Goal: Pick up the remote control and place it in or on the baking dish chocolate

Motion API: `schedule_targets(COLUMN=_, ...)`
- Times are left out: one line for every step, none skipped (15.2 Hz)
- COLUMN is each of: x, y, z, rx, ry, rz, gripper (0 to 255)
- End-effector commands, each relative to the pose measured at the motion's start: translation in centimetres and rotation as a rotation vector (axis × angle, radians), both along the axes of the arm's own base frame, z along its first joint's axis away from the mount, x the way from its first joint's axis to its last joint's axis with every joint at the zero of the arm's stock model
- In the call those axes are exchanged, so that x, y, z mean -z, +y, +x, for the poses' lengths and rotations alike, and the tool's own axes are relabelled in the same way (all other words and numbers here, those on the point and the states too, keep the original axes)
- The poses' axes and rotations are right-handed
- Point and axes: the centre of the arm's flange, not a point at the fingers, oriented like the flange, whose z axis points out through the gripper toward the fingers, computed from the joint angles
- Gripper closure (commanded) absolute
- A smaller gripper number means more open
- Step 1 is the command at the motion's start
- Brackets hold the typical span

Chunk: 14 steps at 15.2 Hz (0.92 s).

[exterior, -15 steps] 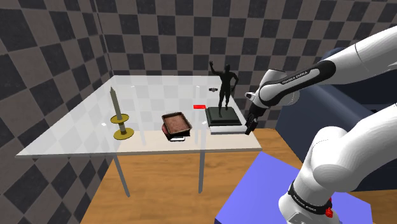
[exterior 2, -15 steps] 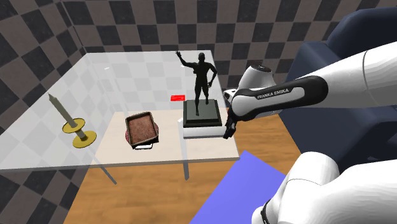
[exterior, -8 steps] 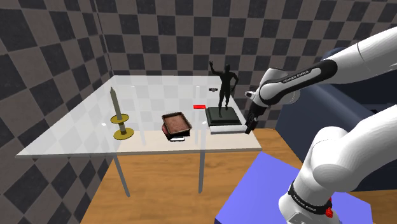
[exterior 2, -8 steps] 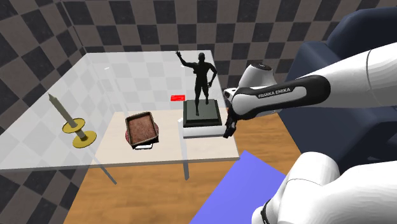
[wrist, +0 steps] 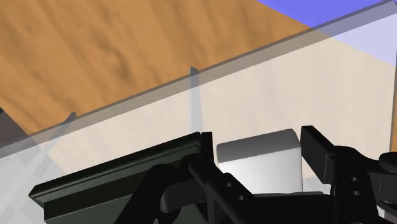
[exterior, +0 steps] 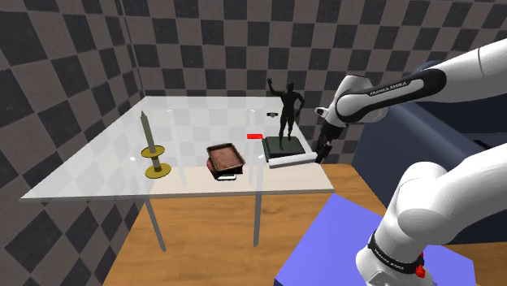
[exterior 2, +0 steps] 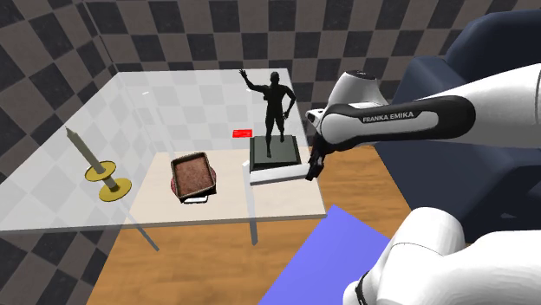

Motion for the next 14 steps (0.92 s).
schedule_targets(x=-1.2, y=0.0, z=0.0, rx=0.0, ry=0.0, rz=0.0, gripper=255)
schedule_targets(x=-1.7, y=0.0, z=0.0, rx=0.0, ry=0.0, rz=0.0, gripper=255)
schedule_targets(x=-2.2, y=0.0, z=0.0, rx=0.0, ry=0.0, rz=0.0, gripper=255)
schedule_targets(x=-2.7, y=0.0, z=0.0, rx=0.0, ry=0.0, rz=0.0, gripper=255)
schedule_targets(x=-3.3, y=0.0, z=0.0, rx=0.0, ry=0.0, rz=0.0, gripper=255)
schedule_targets(x=-3.8, y=0.0, z=0.0, rx=0.0, ry=0.0, rz=0.0, gripper=255)
schedule_targets(x=-4.3, y=0.0, z=0.0, rx=0.0, ry=0.0, rz=0.0, gripper=255)
schedule_targets(x=-4.8, y=0.0, z=0.0, rx=0.0, ry=0.0, rz=0.0, gripper=255)
schedule_targets(x=-5.4, y=0.0, z=0.0, rx=0.0, ry=0.0, rz=0.0, gripper=255)
schedule_targets(x=-5.9, y=0.0, z=0.0, rx=0.0, ry=0.0, rz=0.0, gripper=255)
schedule_targets(x=-6.4, y=0.0, z=0.0, rx=0.0, ry=0.0, rz=0.0, gripper=255)
schedule_targets(x=-7.0, y=0.0, z=0.0, rx=0.0, ry=0.0, rz=0.0, gripper=255)
schedule_targets(x=-7.5, y=0.0, z=0.0, rx=0.0, ry=0.0, rz=0.0, gripper=255)
schedule_targets(x=-8.0, y=0.0, z=0.0, rx=0.0, ry=0.0, rz=0.0, gripper=255)
